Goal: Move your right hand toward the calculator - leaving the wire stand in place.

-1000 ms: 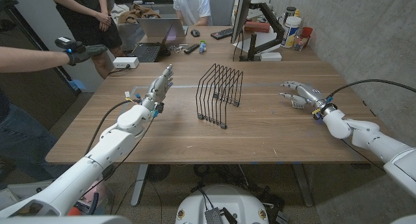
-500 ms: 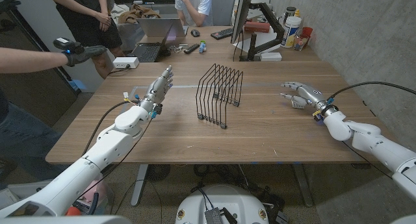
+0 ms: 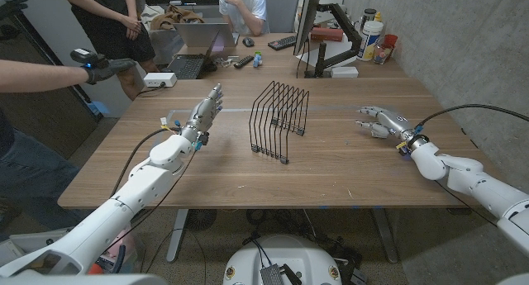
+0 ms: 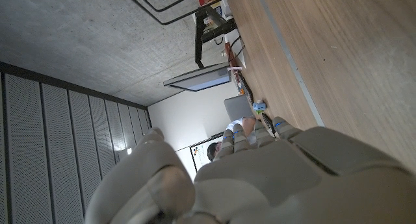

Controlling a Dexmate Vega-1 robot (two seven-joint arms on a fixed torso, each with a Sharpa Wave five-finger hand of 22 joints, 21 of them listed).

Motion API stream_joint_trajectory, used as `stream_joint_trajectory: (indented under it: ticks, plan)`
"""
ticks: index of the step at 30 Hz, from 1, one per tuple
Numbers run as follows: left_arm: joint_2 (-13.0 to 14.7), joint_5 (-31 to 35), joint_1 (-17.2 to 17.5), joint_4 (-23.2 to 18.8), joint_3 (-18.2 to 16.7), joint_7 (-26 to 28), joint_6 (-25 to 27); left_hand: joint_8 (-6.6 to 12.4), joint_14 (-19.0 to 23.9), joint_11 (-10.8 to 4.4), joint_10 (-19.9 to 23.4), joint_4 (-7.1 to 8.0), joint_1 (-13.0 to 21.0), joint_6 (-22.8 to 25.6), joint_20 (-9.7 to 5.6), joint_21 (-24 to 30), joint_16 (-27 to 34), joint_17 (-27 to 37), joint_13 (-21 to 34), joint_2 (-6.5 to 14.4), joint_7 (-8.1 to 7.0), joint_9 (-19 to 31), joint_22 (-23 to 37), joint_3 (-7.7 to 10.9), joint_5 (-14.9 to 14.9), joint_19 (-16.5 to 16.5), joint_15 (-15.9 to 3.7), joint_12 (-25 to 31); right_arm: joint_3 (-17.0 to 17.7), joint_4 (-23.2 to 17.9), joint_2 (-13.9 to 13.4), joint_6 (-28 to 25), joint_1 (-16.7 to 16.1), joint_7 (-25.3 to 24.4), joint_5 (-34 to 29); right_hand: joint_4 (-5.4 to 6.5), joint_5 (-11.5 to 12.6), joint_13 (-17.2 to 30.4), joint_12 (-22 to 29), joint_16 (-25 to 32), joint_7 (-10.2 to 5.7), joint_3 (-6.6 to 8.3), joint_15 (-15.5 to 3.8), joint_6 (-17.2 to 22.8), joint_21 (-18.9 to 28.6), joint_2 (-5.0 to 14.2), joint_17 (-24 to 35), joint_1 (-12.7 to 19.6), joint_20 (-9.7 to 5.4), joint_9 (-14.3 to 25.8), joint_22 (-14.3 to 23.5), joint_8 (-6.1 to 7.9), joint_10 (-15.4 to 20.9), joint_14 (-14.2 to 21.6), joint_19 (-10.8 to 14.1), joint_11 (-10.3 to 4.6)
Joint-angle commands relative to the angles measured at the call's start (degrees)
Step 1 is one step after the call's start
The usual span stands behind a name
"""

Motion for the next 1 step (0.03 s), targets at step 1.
stream_joint_trajectory:
  ticks: [1]
  plan:
    - [0.5,-0.1,0.8,-0.4,-0.2,0.0,-0.1,0.08,-0.5,0.11,-0.2,-0.10,0.2,0.2,0.09,0.5,0.5,0.3,0.2,0.5,-0.20,0.2,0.1,-0.10,-0.1,-0.4,0.06,0.3,-0.5,-0.7,0.8,0.0,0.1,0.1,-0.4,-0.21,0.3,0.3,0.2,0.5,-0.15,-0.16,0.00,0.2,0.3,-0.69,0.3,0.1,0.01,0.1,0.2,-0.13,0.3,0.6,0.4,0.00]
